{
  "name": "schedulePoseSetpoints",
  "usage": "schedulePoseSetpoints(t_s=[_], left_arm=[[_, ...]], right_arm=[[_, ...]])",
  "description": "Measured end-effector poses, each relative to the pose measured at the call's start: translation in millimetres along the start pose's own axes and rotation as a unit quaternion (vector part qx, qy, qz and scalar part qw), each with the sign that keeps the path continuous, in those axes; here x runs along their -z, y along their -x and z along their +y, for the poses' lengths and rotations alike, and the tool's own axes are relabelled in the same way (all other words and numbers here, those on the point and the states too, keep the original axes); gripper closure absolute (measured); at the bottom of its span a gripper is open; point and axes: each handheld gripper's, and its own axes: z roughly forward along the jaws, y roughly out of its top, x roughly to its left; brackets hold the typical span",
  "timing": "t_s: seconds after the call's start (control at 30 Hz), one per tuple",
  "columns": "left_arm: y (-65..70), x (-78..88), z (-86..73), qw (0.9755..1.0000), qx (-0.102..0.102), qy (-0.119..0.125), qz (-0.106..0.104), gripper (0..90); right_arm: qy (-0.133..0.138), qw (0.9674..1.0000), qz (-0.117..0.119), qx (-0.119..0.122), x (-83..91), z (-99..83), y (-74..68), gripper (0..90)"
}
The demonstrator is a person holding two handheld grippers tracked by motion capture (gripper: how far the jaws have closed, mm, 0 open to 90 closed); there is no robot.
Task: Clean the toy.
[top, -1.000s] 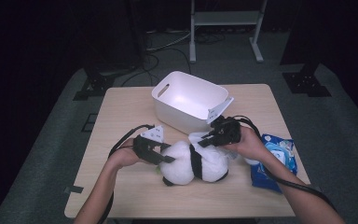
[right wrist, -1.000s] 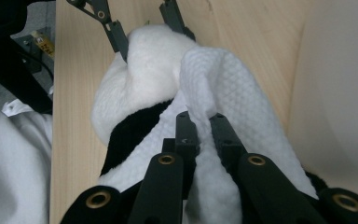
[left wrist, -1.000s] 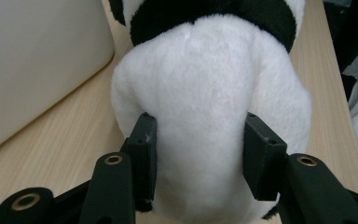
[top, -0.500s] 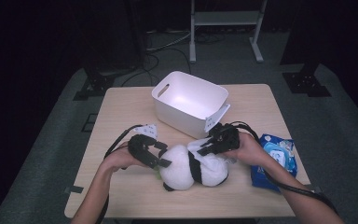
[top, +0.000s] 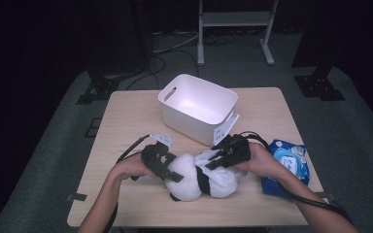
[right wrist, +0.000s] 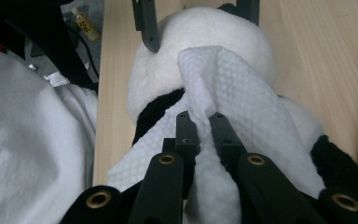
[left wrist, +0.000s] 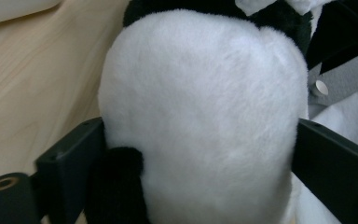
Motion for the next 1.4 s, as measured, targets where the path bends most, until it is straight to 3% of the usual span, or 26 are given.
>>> schedulePoseSetpoints(t_s=[0.07,0.17,0.27,0.33,0.43,0.53,0.67,0.73,0.83,1.17,1.4], left_arm=[[-0.1,0.8,0.3,1.0,-0.002,-0.001,-0.001,17.0],[1.8,4.1,0.8,0.9998,-0.021,0.004,0.004,31.0],[3.4,6.3,1.4,0.9991,-0.036,0.012,0.021,37.2],[6.6,6.8,3.1,0.9973,-0.061,0.021,0.035,39.2],[14.0,6.1,9.9,0.9926,-0.101,0.018,0.064,39.5],[21.8,6.8,17.5,0.9849,-0.141,0.006,0.1,39.5],[24.9,7.1,17.4,0.9828,-0.148,-0.005,0.11,39.4],[25.8,7.0,16.8,0.9826,-0.15,-0.002,0.11,39.4],[28.9,6.3,15.9,0.9816,-0.153,0.0,0.114,39.3],[32.7,5.5,13.6,0.9814,-0.152,0.005,0.117,38.6],[34.5,5.3,13.7,0.9803,-0.156,0.001,0.121,38.5]], right_arm=[[-0.002,1.0,-0.001,0.001,0.2,0.0,-1.0,83.2],[-0.001,1.0,-0.006,0.006,2.4,2.2,-3.8,83.2],[0.004,0.9998,-0.014,0.013,6.3,7.6,-5.0,83.3],[0.01,0.9996,-0.021,0.017,8.7,12.6,-6.1,83.3],[0.022,0.9989,-0.036,0.021,10.0,22.1,-6.6,83.2],[0.026,0.9986,-0.042,0.02,7.5,28.4,-4.8,83.2],[-0.011,0.9987,-0.041,0.027,-2.4,27.3,-2.3,83.0],[-0.011,0.9992,-0.033,0.02,-1.0,21.6,-1.7,82.9],[-0.012,0.999,-0.036,0.023,8.3,16.6,-3.2,83.0],[-0.016,0.9982,-0.057,-0.005,40.2,-7.3,-3.5,82.9],[-0.012,0.9983,-0.055,0.01,27.6,9.1,-6.1,82.8]])
